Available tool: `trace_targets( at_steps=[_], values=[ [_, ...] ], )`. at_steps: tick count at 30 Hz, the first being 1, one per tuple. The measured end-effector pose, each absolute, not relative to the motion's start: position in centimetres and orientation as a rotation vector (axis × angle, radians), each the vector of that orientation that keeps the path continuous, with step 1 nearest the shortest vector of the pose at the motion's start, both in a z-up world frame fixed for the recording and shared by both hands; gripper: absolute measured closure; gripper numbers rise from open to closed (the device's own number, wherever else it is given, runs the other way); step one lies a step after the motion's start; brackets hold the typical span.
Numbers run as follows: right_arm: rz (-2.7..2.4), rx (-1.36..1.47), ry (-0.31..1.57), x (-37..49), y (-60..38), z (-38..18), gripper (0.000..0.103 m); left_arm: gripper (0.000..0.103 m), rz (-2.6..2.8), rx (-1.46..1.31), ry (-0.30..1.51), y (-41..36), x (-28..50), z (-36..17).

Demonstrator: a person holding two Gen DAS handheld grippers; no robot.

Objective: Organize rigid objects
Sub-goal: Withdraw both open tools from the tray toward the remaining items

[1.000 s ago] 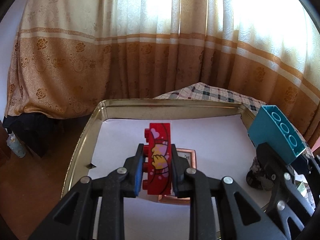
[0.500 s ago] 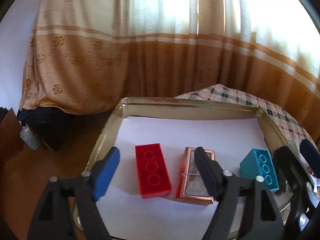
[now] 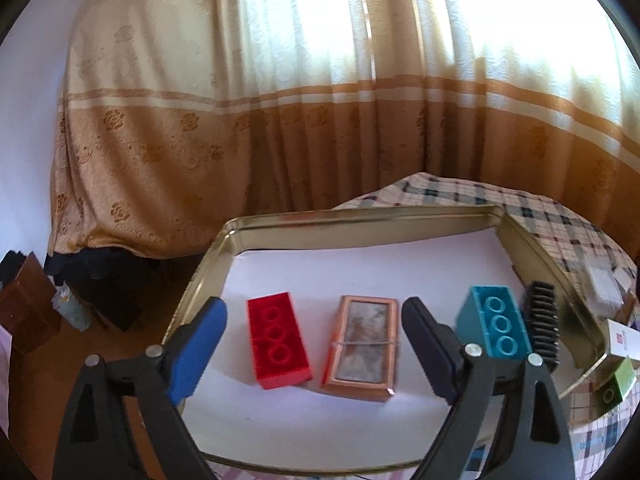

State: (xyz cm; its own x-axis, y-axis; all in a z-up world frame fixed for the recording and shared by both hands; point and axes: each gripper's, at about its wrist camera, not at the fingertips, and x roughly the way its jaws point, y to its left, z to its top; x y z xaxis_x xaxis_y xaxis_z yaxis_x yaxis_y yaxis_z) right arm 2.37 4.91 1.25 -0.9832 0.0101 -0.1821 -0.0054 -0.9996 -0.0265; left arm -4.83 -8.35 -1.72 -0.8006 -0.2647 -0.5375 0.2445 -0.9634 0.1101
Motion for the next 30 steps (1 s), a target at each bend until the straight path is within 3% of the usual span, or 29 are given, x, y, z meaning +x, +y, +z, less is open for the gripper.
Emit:
trace_targets(
  at_steps=[10, 30],
  values=[
    [3.066, -0.248, -0.032, 3.6, 5.6, 1.4, 0.02, 0.013, -2.766, 0.829, 0.027, -8.9, -4.4, -1.6],
    [2.894, -0.208, 0.077, 4.8, 11.1, 1.5, 0.02, 0.013, -2.825, 0.732, -0.107, -6.4, -3.2, -0.8]
  ],
)
